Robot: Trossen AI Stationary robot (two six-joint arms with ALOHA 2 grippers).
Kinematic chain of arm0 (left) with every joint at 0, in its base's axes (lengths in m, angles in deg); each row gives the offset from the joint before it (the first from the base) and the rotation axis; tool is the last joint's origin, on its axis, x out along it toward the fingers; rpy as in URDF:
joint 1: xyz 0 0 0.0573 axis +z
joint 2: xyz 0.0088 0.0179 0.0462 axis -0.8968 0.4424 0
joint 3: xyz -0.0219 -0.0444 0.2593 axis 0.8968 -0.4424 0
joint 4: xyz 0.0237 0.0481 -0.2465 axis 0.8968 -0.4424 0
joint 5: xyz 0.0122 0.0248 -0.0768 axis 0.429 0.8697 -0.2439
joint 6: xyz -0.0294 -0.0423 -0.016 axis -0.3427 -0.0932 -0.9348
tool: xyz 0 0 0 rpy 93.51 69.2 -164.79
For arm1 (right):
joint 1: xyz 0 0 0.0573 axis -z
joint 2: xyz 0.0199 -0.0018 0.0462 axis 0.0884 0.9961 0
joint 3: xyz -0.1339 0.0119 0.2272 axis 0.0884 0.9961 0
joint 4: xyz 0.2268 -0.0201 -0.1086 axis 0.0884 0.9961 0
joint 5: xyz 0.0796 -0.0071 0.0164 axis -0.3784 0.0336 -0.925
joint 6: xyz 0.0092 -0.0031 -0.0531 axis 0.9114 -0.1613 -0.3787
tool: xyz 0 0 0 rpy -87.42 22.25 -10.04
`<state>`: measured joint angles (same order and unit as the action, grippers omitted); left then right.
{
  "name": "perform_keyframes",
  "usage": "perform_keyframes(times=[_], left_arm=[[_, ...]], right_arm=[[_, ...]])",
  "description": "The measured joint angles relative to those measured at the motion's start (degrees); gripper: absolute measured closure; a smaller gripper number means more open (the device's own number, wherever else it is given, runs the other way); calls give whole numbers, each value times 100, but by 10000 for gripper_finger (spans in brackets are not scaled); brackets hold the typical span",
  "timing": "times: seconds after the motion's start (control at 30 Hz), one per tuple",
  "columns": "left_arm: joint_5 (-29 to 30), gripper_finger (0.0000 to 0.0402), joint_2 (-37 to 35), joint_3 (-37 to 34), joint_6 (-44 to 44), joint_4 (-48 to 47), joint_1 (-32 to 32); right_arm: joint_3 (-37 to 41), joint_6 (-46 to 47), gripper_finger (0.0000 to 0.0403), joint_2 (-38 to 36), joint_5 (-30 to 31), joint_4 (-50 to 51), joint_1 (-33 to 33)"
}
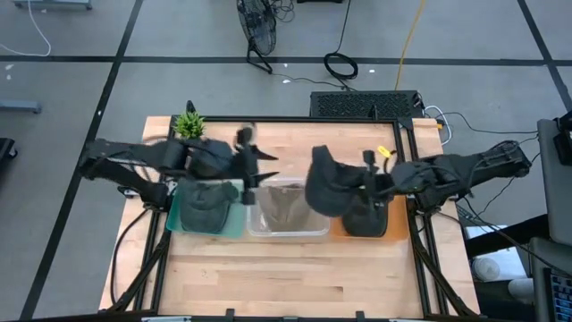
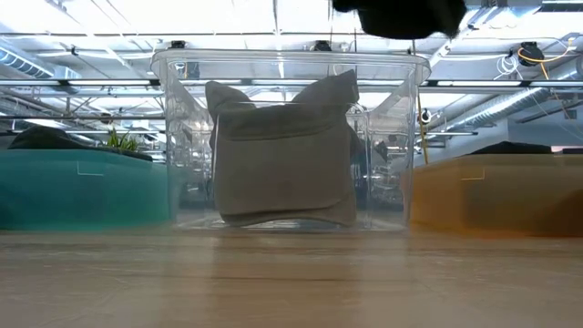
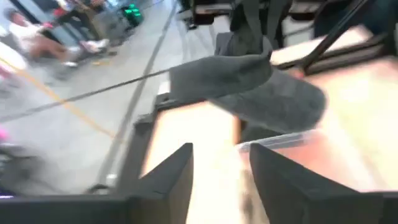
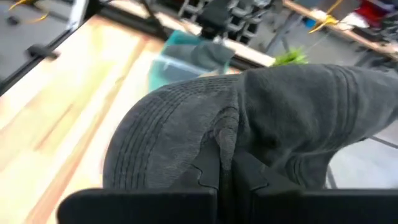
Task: Pick & Place hat
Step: Put the black cap into the orange bin
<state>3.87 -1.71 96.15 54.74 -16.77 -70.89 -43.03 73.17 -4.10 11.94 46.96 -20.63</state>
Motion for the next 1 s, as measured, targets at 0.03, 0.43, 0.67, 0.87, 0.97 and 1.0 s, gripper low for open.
perform_keyframes(times=[0.03,0.43,0.67,0.87,0.97,1.0], left_arm=[[-243,228,-175,-58,-160,-70,83],[-725,252,-2658,-2793,-850,1965,379],[-1091,273,-3884,-4038,-1221,2804,234],[-1200,275,-4520,-4954,-1188,3443,59],[-1200,275,-4706,-5320,-1204,3725,51],[-1197,275,-4775,-5439,-1205,3739,51]], right_arm=[[0,15,402,-72,-4,189,-69],[-9,1010,403,-333,-30,2294,-662],[81,1569,403,-454,-348,2635,-930],[681,1745,403,-452,-628,2500,-1107],[1000,1613,403,-449,-625,2461,-1120],[1079,1560,403,-449,-612,2464,-1120]])
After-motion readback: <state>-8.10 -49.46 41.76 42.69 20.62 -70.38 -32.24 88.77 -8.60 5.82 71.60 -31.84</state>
